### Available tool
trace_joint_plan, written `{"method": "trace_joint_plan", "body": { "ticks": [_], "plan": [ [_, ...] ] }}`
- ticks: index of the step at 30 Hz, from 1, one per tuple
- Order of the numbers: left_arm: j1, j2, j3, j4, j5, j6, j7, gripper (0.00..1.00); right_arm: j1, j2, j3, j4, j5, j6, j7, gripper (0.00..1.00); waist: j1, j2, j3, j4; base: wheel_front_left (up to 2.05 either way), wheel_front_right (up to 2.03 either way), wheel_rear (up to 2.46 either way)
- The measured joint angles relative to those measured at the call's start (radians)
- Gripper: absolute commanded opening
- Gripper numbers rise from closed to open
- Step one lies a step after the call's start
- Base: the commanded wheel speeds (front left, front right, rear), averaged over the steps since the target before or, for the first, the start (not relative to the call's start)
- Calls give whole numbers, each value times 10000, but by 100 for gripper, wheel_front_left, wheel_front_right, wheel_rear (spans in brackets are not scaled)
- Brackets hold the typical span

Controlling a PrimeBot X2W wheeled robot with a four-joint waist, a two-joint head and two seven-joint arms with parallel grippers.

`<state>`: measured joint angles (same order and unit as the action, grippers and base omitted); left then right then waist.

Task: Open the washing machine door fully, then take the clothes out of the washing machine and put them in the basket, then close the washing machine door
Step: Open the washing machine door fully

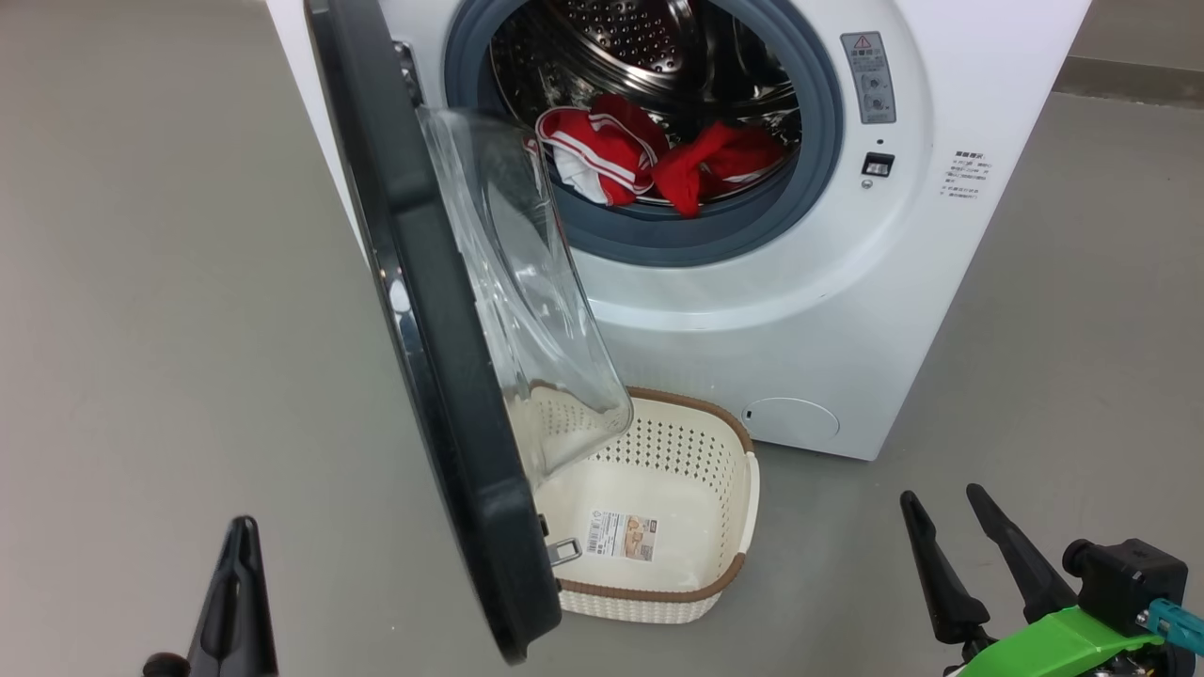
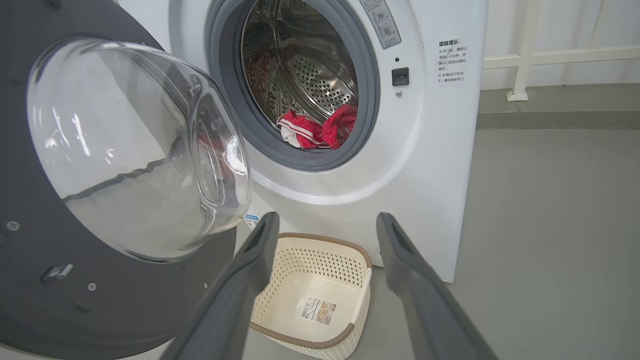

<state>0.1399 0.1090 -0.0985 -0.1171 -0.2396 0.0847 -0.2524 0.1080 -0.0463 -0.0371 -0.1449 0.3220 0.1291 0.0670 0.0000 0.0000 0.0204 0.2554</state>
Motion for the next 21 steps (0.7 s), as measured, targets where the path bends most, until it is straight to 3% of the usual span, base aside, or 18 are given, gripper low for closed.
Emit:
{"method": "trace_joint_plan", "body": {
  "ticks": [4,13,21],
  "plan": [
    [-7,-29,48,-667,63,-17,-13,0,1,2,-40,-10,35,0,-2,100,0,0,-2,-2,0,0,0],
    [-85,-322,50,-2811,546,-752,-42,0,9,10,-100,-21,48,0,-27,100,0,0,-31,10,0,0,0],
    [-142,-464,-732,-4148,888,-1561,-44,0,10,13,-111,-36,50,0,-31,100,0,0,-34,-9,0,0,0]
  ]
}}
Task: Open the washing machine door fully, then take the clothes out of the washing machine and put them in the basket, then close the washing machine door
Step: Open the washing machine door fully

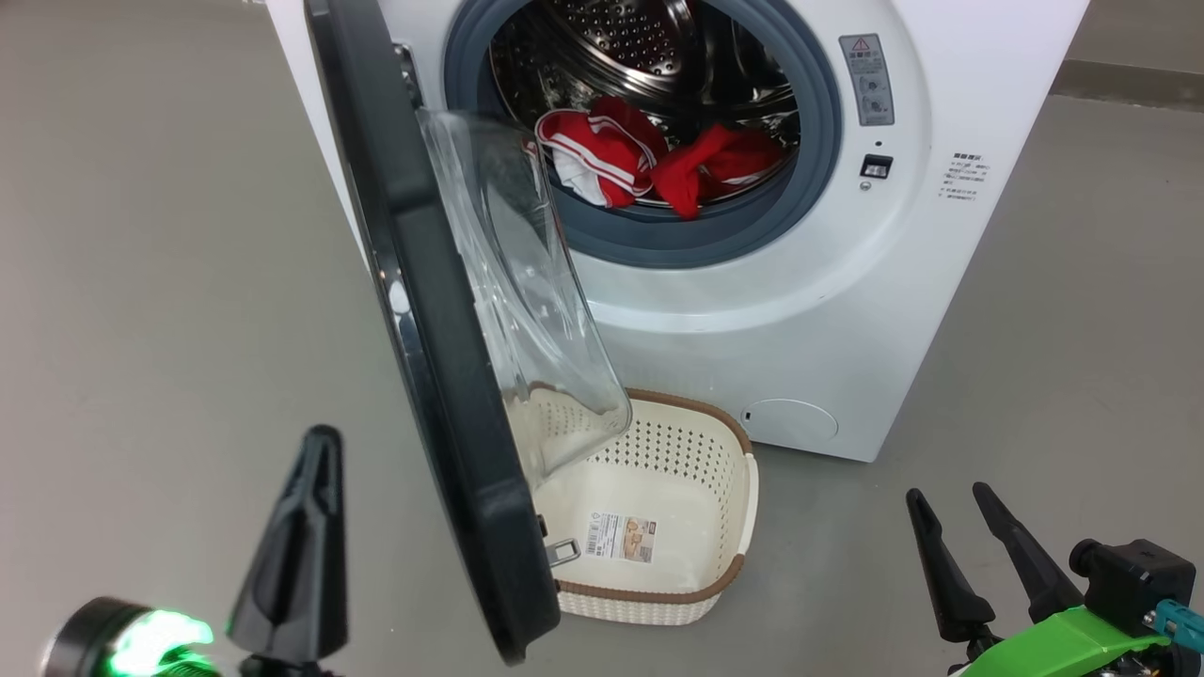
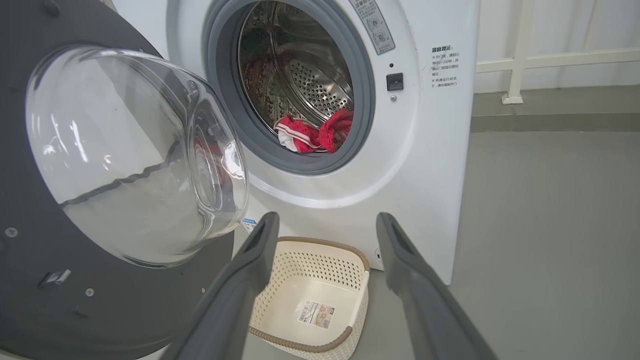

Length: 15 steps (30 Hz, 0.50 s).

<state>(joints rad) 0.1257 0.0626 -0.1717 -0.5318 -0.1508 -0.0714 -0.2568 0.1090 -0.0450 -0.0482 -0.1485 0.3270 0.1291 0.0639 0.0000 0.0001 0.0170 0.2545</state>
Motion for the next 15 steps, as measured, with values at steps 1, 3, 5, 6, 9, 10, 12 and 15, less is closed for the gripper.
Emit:
{"method": "trace_joint_plan", "body": {
  "ticks": [1,3,5,6,9,10,12,15],
  "plan": [
    [-46,-4,-159,-71,2,-61,0,0,0,2,0,0,2,0,0,100,1,0,3,-9,0,0,0],
    [-114,-6,-476,-186,50,-232,0,0,0,2,2,-2,2,0,0,100,0,0,3,-33,0,0,0],
    [-142,-6,-756,-196,75,-370,0,0,0,2,2,-2,10,0,0,100,1,0,3,-70,0,0,0],
    [-151,8,-907,-196,75,-403,0,0,0,2,6,-2,10,0,0,100,0,0,2,-92,0,0,0],
    [-170,81,-1327,-75,73,-481,0,0,0,4,6,0,12,0,-2,100,0,0,-3,-163,0,0,0],
    [-190,134,-1457,4,73,-489,0,0,0,4,6,0,12,0,-2,100,0,0,-4,-187,0,0,0],
    [-293,272,-1728,201,67,-491,2,0,0,6,4,2,13,0,-15,100,0,0,-5,-236,0,0,0],
    [-430,418,-2167,514,-42,-556,2,0,0,6,8,6,31,0,-17,100,1,0,2,-309,0,0,0]
  ]
}}
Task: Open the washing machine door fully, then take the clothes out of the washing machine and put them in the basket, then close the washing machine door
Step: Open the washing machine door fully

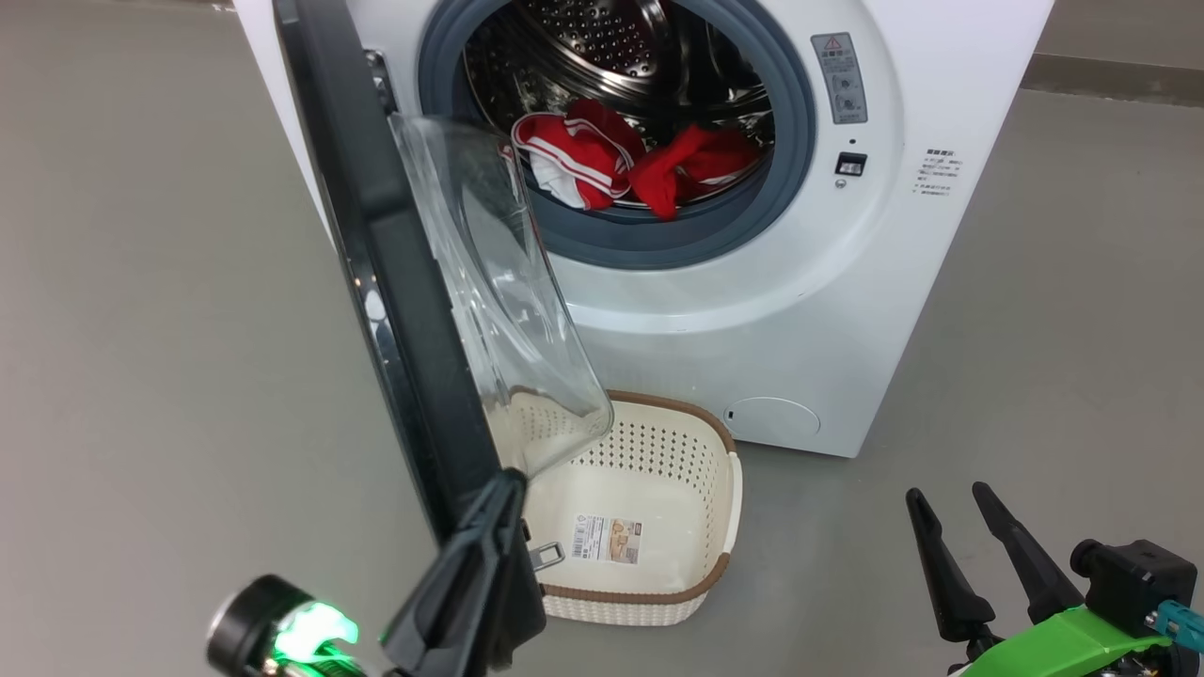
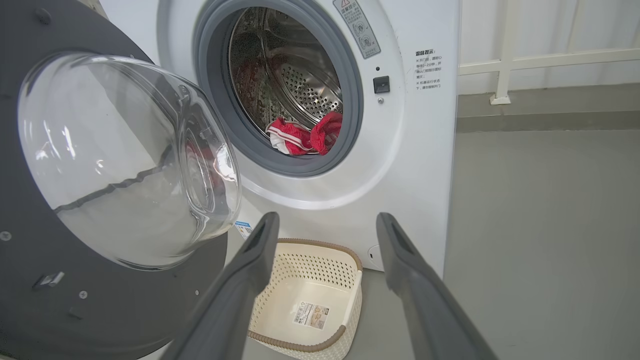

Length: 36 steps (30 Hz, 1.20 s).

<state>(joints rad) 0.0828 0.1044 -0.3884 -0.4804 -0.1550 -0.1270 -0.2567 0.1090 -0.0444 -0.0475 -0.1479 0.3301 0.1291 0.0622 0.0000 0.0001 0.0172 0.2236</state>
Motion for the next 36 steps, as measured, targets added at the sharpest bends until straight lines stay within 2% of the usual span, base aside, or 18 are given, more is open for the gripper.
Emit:
{"method": "trace_joint_plan", "body": {
  "ticks": [9,16,25,36],
  "plan": [
    [-328,403,-1022,1097,-370,-4,0,0,-1,4,8,19,150,0,-29,100,0,0,34,-206,0,0,0],
    [-330,520,-1231,2067,-606,-4,0,0,-1,4,4,31,150,0,-38,100,0,0,57,-338,0,0,0],
    [-565,376,-1218,3080,-640,19,0,0,-1,6,-6,86,159,0,-40,100,0,0,56,-414,0,0,0],
    [-569,198,-922,3572,-673,731,151,0,5,8,-8,121,247,0,-115,100,0,0,-72,-297,0,0,0]
  ]
}}
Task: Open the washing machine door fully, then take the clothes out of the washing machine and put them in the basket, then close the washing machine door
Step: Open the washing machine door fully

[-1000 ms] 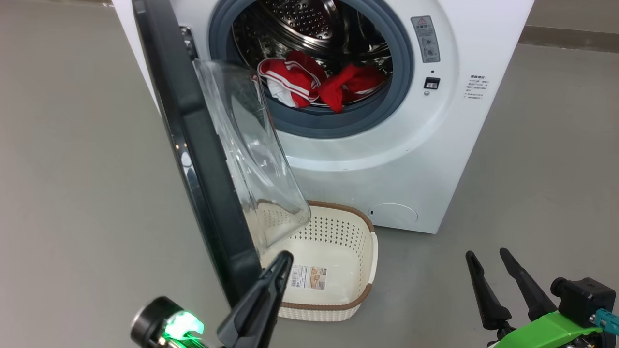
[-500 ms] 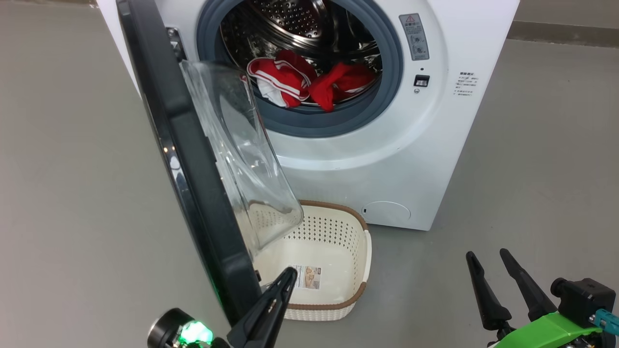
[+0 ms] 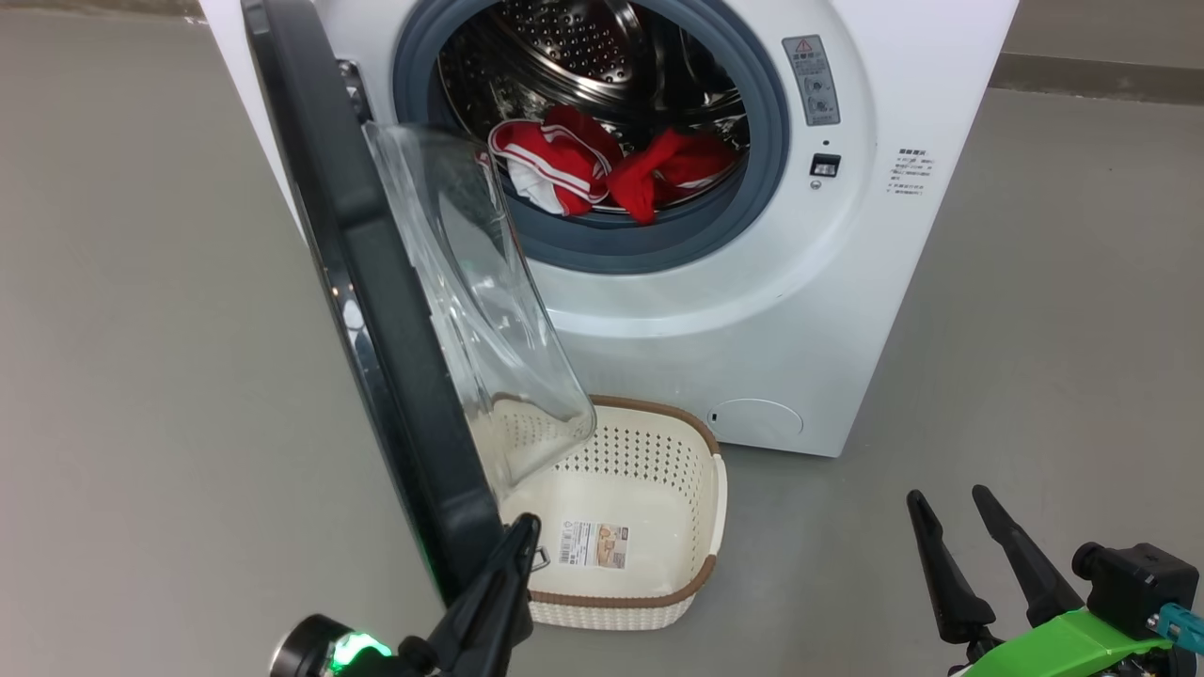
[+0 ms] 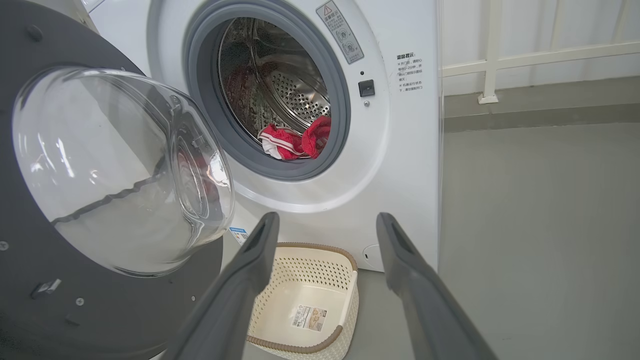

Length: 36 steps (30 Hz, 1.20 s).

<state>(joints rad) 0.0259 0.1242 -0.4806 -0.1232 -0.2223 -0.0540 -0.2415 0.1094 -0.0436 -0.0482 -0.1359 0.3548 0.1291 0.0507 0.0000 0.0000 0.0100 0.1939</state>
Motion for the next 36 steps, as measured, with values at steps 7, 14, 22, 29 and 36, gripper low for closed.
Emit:
{"method": "trace_joint_plan", "body": {
  "ticks": [7,14,22,29,36],
  "plan": [
    [1,-73,144,40,-90,314,190,0,34,0,6,13,2,0,-2,100,0,0,-60,94,0,0,0],
    [4,-88,174,40,-102,420,420,0,153,4,17,42,4,0,-58,100,0,0,-104,173,0,0,0],
    [135,-56,368,-67,-188,594,437,0,154,6,0,46,4,0,-86,100,0,0,-118,307,0,0,0],
    [541,247,1198,-249,-355,1264,437,0,153,10,-10,63,79,0,-102,100,0,0,-104,598,0,0,0],
    [785,504,1931,-378,-560,1716,437,0,152,12,4,82,79,0,-174,100,0,0,-81,837,0,0,0]
  ]
}}
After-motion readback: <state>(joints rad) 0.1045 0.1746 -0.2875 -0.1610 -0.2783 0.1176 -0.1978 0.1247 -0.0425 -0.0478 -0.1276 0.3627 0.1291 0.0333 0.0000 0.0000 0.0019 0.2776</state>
